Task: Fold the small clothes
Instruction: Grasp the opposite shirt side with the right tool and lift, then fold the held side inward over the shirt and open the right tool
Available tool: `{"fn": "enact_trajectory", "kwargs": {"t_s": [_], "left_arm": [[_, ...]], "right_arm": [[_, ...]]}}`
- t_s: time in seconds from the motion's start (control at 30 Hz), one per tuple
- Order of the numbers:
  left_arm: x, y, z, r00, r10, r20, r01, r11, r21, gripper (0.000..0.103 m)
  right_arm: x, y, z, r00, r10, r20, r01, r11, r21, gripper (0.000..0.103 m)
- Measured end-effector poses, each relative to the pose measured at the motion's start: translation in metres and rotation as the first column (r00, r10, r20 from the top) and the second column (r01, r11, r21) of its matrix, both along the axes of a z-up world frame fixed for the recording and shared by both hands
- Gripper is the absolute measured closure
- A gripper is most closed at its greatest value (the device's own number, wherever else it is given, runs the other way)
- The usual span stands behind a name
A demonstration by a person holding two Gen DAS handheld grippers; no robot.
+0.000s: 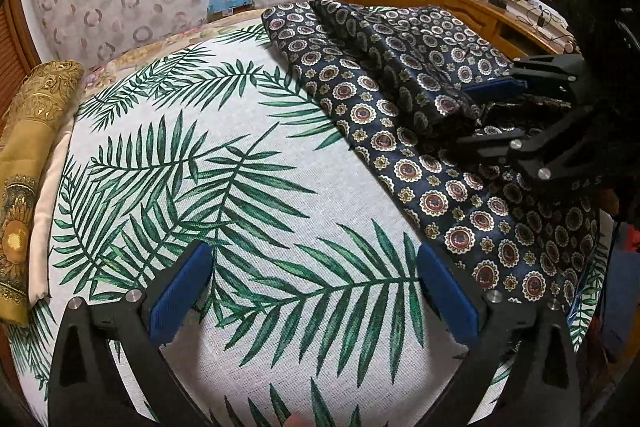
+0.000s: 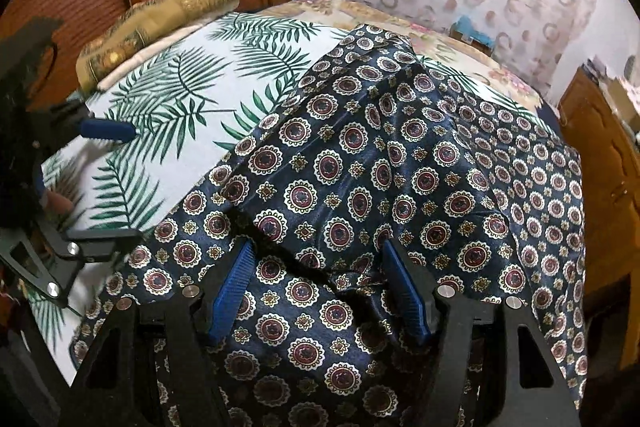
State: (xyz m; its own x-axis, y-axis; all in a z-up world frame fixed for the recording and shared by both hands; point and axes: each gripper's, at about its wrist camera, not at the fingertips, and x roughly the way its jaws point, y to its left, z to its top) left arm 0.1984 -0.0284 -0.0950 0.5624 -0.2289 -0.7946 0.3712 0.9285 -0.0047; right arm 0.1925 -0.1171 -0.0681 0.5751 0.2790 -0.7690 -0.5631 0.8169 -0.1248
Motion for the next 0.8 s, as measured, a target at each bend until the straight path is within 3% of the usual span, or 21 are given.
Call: {"fn": "enact_trajectory", "kwargs": {"t_s": [0.07,0.1,0.13,0.17,0.33,0.5,0.6,0.7,0.73,0.8], "left_arm": [[-0.001,0.000,0.000,1.000,0.000,0.000,0.000,1.000,0.000,0.000],[-0.001,0.000,0.000,1.000,0.000,0.000,0.000,1.000,-0.001,0.000],[-0.001,0.000,0.000,1.000,0.000,0.000,0.000,1.000,0.000,0.000],[-0.001,-0.001,0.000,1.000,0.000,0.000,0.000,1.000,0.000,0.000],[-0.001,0.000,-0.001,1.000,0.000,0.001,0.000,1.000,0.000,0.000],[-0.001,0.000,-0.001,1.000,-0.001,0.001,0.001,1.000,0.000,0.000],[-0.001,0.000,-0.001,1.000,-0.001,0.001,0.001,1.000,0.000,0.000],[-0.001,0.000,-0.001,1.000,-0.001,0.001,0.001,1.000,0.000,0.000],[-0.001,0.000,-0.001,1.000,-0.001,0.001,0.001,1.000,0.000,0.000],[-0.001,0.000,-0.001,1.000,-0.001,0.001,0.001,1.000,0.000,0.000]], "right_arm": [[0.002,0.003,0.000,1.000,-0.003,0.007,0.003,1.000,0.000,0.063],[0.003,0.005,0.001,1.000,-0.007,0.012,0.007,1.000,-0.001,0.084],[0.004,0.005,0.002,1.000,-0.011,0.018,0.011,1.000,-0.008,0.094],[0.005,0.005,0.003,0.999,-0.017,0.028,0.018,0.999,-0.026,0.096],[0.004,-0.002,0.022,0.991,-0.040,0.125,0.045,0.998,-0.032,0.097],[0.028,-0.033,0.058,0.972,-0.154,0.179,0.153,0.988,0.024,0.097],[0.054,-0.057,0.071,0.946,-0.253,0.200,0.252,0.967,0.032,0.097],[0.084,-0.084,0.075,0.904,-0.386,0.183,0.382,0.922,0.058,0.097],[0.092,-0.092,0.074,0.895,-0.416,0.163,0.410,0.909,0.072,0.090],[0.104,-0.104,0.069,0.870,-0.477,0.127,0.471,0.879,0.076,0.061]]}}
